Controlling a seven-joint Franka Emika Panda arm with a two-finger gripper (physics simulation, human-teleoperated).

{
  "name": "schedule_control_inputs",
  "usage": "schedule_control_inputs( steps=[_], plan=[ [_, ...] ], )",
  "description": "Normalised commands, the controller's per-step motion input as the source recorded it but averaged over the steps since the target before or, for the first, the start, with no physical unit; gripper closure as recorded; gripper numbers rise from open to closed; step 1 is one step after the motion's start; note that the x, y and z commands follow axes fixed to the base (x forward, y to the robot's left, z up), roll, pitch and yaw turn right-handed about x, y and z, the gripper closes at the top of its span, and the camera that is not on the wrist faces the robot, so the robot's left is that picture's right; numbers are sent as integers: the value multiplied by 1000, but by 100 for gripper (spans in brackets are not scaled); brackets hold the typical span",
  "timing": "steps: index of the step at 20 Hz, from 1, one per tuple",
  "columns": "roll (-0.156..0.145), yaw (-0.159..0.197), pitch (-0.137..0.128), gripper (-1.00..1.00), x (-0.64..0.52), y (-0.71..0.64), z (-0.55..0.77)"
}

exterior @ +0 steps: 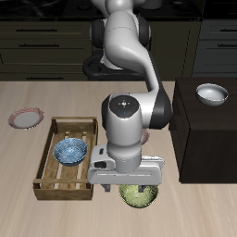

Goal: Stack the green bowl on the blue bowl

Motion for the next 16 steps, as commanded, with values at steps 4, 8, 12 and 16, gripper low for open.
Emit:
schedule_control_inputs(
  steps=[4,8,12,16],
  plan=[
    [-1,10,48,-100,8,-9,-334],
    [20,-27,66,-100,-1,8,-364],
    [60,-27,92,-100,10,97,-580],
    [-37,-5,134,-100,-39,14,-666]
  ],
)
